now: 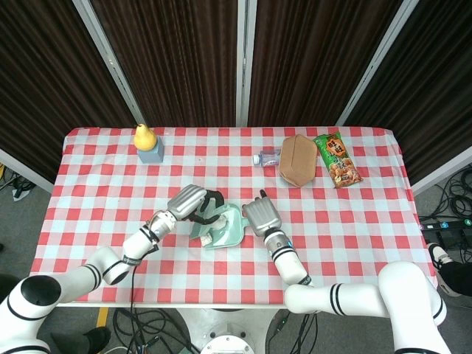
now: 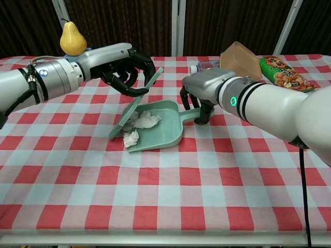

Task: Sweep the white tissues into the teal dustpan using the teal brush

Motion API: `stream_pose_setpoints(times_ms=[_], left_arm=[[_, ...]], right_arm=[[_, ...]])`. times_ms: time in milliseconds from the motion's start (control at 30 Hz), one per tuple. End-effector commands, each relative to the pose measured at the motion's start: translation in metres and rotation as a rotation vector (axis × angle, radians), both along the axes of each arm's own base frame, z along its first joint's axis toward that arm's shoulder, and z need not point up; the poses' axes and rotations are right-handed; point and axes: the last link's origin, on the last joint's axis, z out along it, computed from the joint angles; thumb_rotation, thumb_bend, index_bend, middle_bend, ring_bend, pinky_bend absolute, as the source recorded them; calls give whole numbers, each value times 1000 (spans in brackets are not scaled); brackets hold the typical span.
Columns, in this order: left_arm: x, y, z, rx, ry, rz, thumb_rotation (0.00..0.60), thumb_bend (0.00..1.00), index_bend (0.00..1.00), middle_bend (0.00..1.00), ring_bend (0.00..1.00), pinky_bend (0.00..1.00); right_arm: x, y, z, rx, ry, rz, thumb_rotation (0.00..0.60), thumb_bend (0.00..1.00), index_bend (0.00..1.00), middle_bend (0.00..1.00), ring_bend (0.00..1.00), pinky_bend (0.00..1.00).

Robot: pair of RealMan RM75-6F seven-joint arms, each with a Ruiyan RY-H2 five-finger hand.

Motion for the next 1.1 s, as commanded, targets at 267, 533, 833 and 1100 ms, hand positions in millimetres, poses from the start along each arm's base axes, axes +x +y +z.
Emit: stream_pose_setpoints(times_ms=[267,533,833,1100], left_arm=[[-2,-3,19,-4,-109,73,600,474,505,547,701,912],[-40,-4,42,131,-28,143,600,485,505,547,700,912],[-38,-30,29,183,9,177,600,498,505,547,700,912],[-14,-32,12,195,12,167,600,498,505,547,701,912]], right_arm=[[-4,-3,-1,-2,-17,-7,600,375,687,596,337,132],[-6,-6,-3,-10,-29,-27,600,375,687,596,337,127],[-6,-6,-6,-17,-27,-33,600,374,687,596,338,125],[-3,-7,-5,-33,-43,-56,600,375,694,602,350,123]])
